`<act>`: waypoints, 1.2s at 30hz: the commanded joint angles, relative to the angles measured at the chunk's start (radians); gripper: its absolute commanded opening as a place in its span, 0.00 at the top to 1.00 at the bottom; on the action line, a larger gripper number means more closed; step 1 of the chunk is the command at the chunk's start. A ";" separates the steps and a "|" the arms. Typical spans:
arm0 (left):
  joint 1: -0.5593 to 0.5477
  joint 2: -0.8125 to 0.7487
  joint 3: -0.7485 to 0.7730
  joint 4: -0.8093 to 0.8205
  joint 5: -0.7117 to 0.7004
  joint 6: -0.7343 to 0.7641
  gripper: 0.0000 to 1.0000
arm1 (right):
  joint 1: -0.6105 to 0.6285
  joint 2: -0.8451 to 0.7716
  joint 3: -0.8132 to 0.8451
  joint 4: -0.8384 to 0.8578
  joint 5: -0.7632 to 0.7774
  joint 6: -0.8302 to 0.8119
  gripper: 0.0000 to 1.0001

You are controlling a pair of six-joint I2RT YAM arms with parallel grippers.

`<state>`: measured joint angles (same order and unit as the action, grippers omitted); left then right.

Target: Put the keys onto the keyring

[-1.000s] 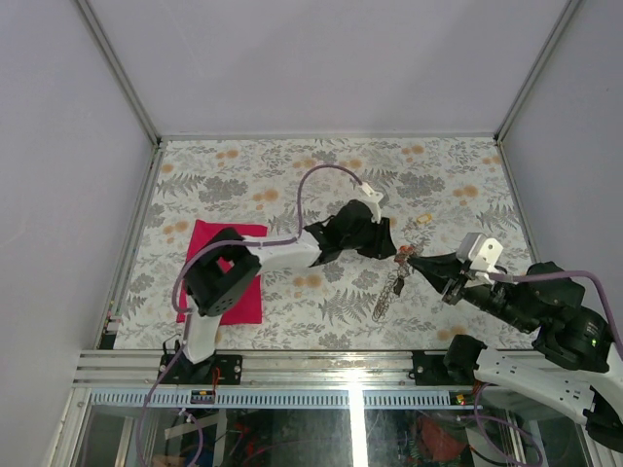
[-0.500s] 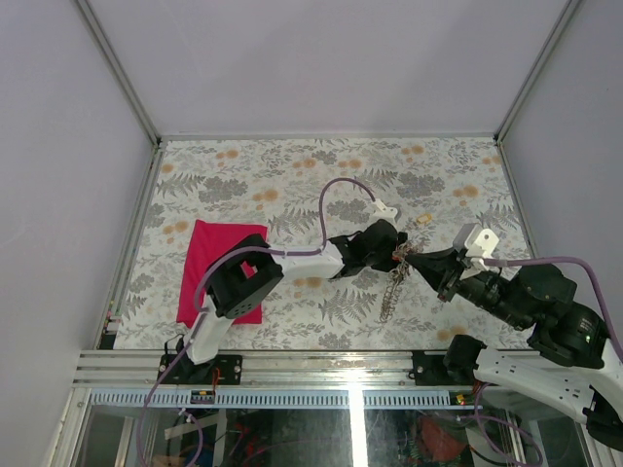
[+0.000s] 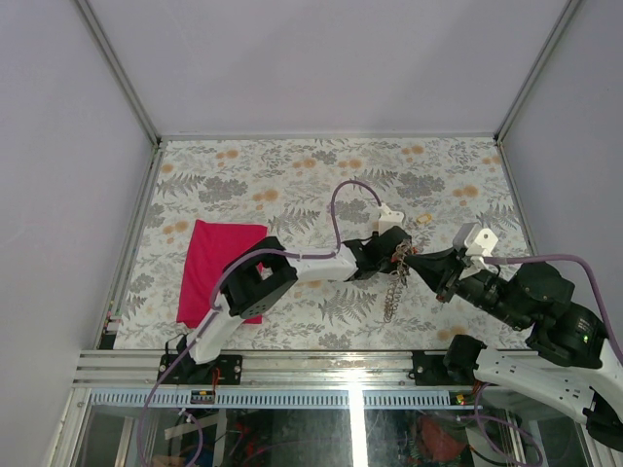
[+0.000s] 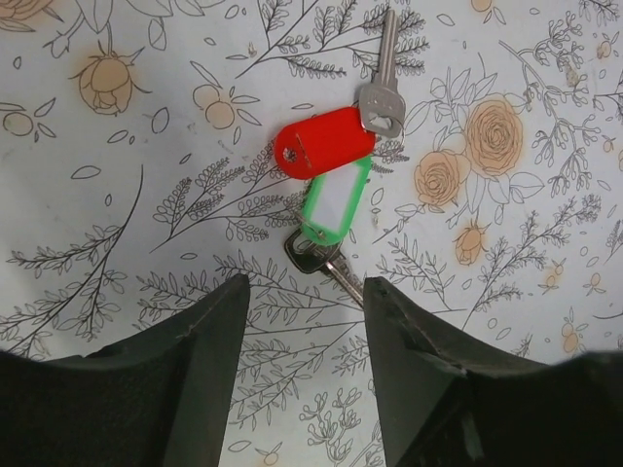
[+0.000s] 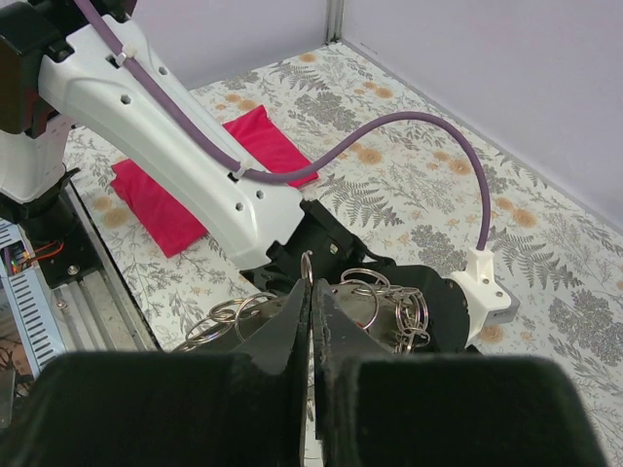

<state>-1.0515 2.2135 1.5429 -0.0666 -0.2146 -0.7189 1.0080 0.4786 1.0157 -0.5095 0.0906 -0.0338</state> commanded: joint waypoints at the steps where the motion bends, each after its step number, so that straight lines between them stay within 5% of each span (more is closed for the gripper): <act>1: -0.009 0.042 0.051 -0.020 -0.063 -0.035 0.50 | 0.006 -0.014 0.001 0.107 0.019 0.021 1.00; 22: -0.009 0.174 0.177 -0.125 -0.114 -0.093 0.66 | 0.007 -0.021 0.003 0.106 0.009 0.039 1.00; 36: -0.010 0.129 0.152 -0.135 -0.149 -0.045 0.99 | 0.007 -0.015 -0.011 0.106 0.000 0.042 1.00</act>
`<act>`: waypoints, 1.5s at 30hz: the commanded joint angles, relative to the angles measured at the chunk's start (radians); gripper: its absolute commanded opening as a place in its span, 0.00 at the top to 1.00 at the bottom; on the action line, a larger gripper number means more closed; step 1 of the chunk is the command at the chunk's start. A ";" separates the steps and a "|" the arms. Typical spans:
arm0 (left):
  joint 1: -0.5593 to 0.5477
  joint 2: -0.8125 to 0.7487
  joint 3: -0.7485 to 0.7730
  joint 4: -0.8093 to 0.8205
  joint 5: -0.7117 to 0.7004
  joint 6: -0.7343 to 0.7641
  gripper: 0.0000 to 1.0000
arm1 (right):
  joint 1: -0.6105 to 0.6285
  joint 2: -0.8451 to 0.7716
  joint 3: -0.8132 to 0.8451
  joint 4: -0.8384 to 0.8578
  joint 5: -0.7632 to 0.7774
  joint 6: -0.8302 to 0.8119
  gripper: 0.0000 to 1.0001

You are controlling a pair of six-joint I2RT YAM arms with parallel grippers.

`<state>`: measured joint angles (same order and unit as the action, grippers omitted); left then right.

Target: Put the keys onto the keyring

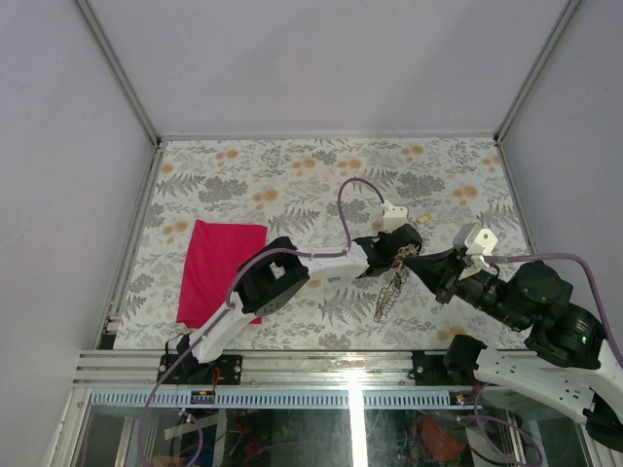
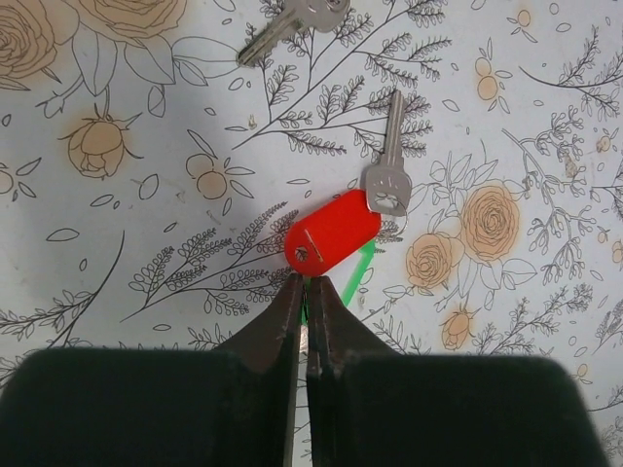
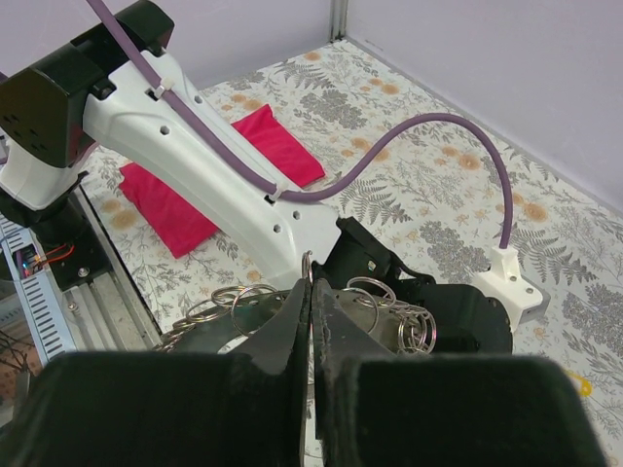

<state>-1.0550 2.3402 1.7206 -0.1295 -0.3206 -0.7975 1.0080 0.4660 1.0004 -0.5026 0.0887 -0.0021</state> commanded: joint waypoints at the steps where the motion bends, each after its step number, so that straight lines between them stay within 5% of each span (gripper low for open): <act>1: -0.006 -0.013 -0.033 -0.067 -0.046 0.042 1.00 | 0.006 -0.003 0.003 0.099 0.001 0.010 1.00; 12: -0.002 -0.403 -0.356 0.221 -0.006 0.325 1.00 | 0.006 -0.057 -0.032 0.133 -0.002 -0.036 1.00; 18: 0.032 -0.670 -0.612 0.378 0.229 0.504 1.00 | 0.006 -0.107 -0.086 0.198 -0.032 -0.107 1.00; 22: 0.076 -0.773 -0.642 0.196 0.454 0.594 1.00 | 0.007 -0.097 -0.087 0.186 -0.023 -0.113 1.00; 29: 0.081 -0.819 -0.757 -0.003 0.749 0.748 1.00 | 0.006 -0.075 -0.080 0.166 -0.030 -0.112 1.00; 35: 0.090 -0.724 -0.761 -0.114 0.777 0.824 1.00 | 0.007 -0.071 -0.092 0.168 -0.041 -0.095 1.00; 45: 0.108 -0.602 -0.737 -0.066 0.705 0.809 1.00 | 0.006 -0.066 -0.092 0.161 -0.042 -0.091 1.00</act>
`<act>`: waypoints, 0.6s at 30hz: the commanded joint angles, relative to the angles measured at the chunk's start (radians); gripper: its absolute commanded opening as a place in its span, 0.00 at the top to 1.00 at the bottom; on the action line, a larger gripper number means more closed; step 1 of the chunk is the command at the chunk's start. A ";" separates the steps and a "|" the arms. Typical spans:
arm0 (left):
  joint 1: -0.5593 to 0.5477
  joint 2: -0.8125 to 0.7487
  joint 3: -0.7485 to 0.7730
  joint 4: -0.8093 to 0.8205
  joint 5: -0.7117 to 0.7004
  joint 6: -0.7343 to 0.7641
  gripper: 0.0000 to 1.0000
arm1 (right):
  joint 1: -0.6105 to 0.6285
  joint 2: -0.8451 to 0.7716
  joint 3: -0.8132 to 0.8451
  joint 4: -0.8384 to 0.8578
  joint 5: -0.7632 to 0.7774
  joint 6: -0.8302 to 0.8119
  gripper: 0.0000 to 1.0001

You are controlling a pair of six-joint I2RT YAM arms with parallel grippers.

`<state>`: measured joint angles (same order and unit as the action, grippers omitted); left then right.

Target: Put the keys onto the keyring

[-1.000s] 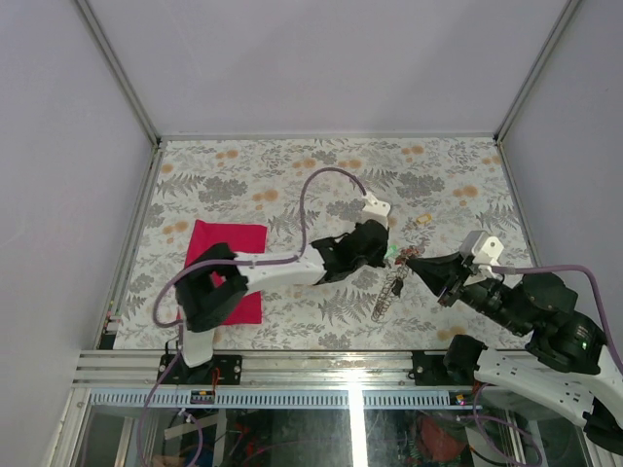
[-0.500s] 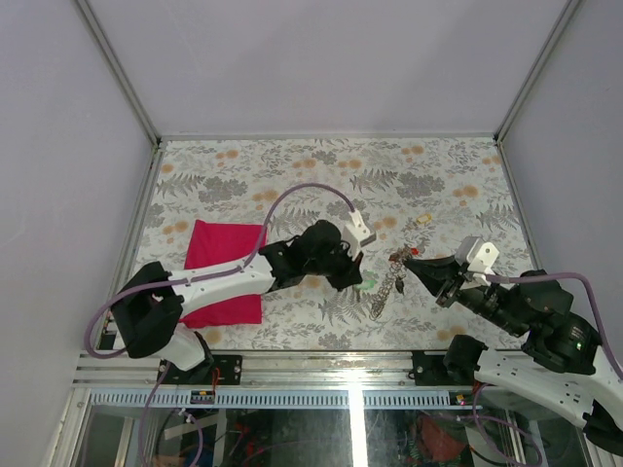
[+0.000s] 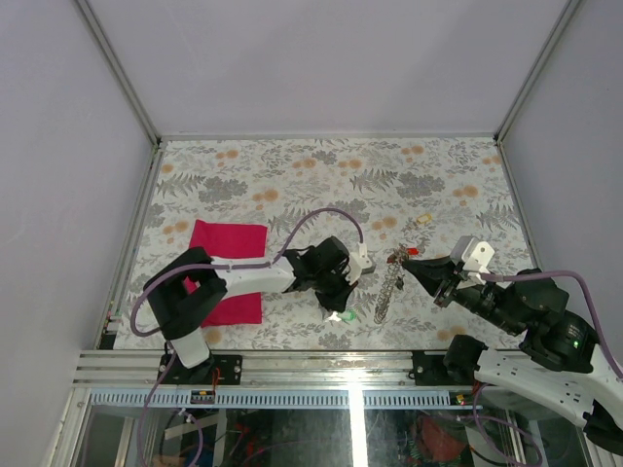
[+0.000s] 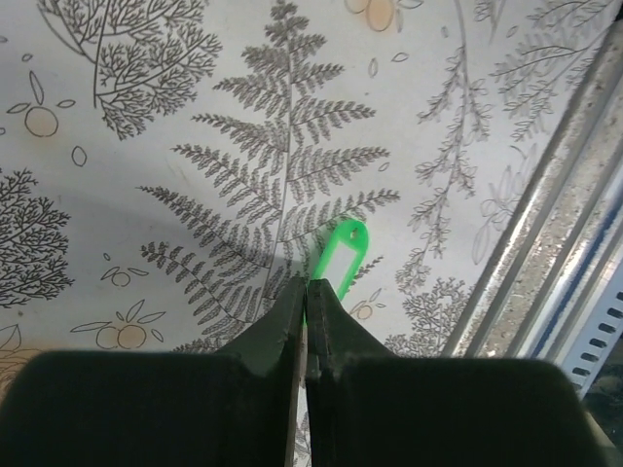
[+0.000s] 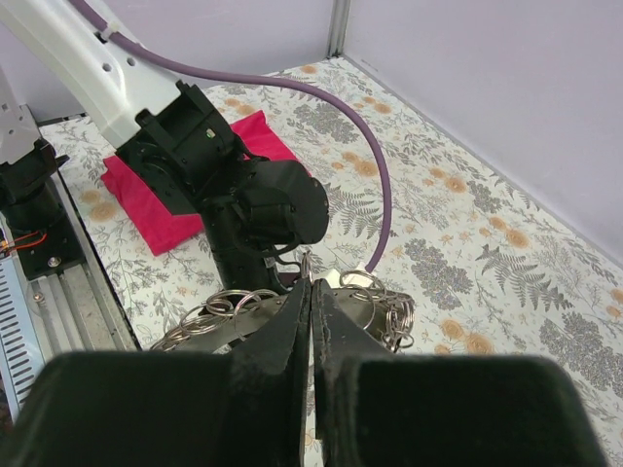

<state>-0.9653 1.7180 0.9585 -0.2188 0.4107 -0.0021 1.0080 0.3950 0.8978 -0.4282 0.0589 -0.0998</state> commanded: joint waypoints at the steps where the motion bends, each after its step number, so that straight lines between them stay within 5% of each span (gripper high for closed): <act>1: 0.022 0.020 0.020 0.034 -0.033 0.009 0.99 | 0.006 0.005 0.011 0.084 -0.012 0.006 1.00; 9: 0.030 -0.048 -0.009 0.084 -0.099 -0.048 0.70 | 0.006 0.006 0.008 0.085 -0.022 0.017 1.00; 18: 0.027 -0.174 -0.097 0.186 -0.291 -0.316 0.64 | 0.006 0.010 0.007 0.082 -0.027 0.021 1.00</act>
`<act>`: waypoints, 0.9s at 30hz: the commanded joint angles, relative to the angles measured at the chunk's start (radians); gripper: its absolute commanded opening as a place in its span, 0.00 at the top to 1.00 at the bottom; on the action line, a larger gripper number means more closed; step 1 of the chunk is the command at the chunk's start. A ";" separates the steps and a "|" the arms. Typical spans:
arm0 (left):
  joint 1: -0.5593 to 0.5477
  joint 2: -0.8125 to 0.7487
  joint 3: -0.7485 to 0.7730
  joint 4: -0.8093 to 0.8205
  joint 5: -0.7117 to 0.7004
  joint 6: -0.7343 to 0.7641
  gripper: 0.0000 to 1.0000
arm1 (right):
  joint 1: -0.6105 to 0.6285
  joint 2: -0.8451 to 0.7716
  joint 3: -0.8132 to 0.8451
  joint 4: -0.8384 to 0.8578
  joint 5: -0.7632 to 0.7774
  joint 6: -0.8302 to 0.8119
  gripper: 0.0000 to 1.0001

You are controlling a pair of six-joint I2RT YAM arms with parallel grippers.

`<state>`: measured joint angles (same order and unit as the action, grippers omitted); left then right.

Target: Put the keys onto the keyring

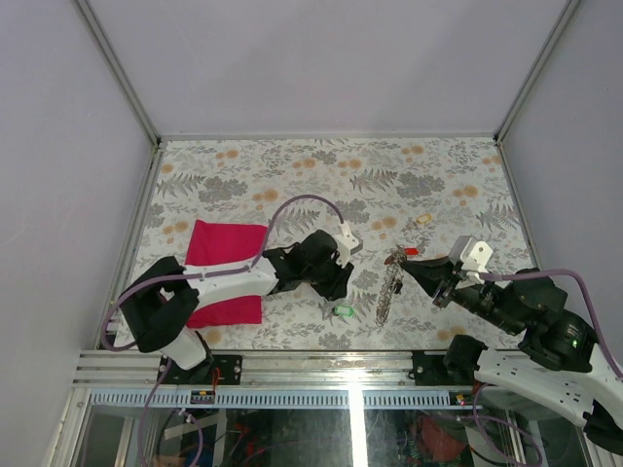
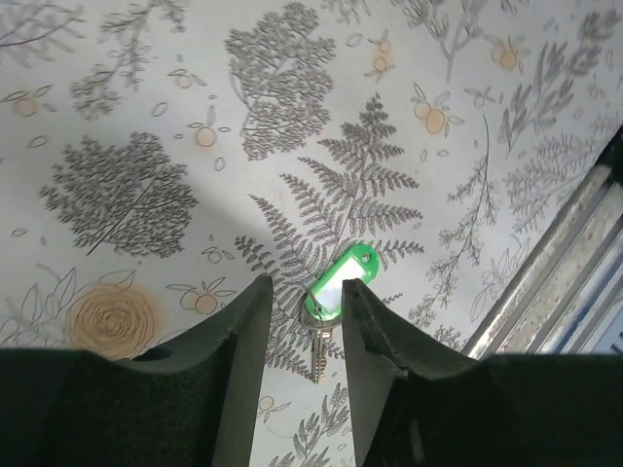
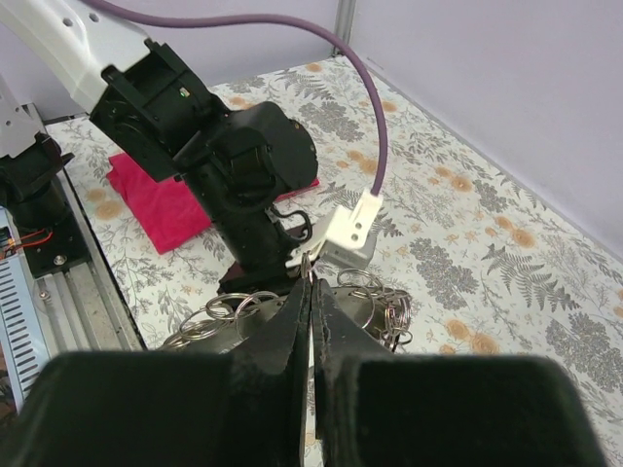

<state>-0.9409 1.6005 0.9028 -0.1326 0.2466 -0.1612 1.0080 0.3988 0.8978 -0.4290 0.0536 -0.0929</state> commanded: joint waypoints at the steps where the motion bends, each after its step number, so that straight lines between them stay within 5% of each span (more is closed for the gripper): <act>1: 0.000 -0.066 -0.051 0.103 -0.150 -0.185 0.63 | 0.006 0.005 0.006 0.081 -0.020 0.014 1.00; 13: -0.122 -0.039 -0.030 -0.026 -0.445 -0.456 0.57 | 0.007 0.004 0.000 0.078 -0.012 0.018 1.00; 27: -0.179 0.028 -0.035 -0.016 -0.498 -0.504 0.63 | 0.006 0.014 -0.008 0.082 -0.017 0.019 1.00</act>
<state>-1.1122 1.6154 0.8539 -0.1753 -0.2092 -0.6472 1.0080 0.4030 0.8848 -0.4332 0.0414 -0.0818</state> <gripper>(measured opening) 0.391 0.009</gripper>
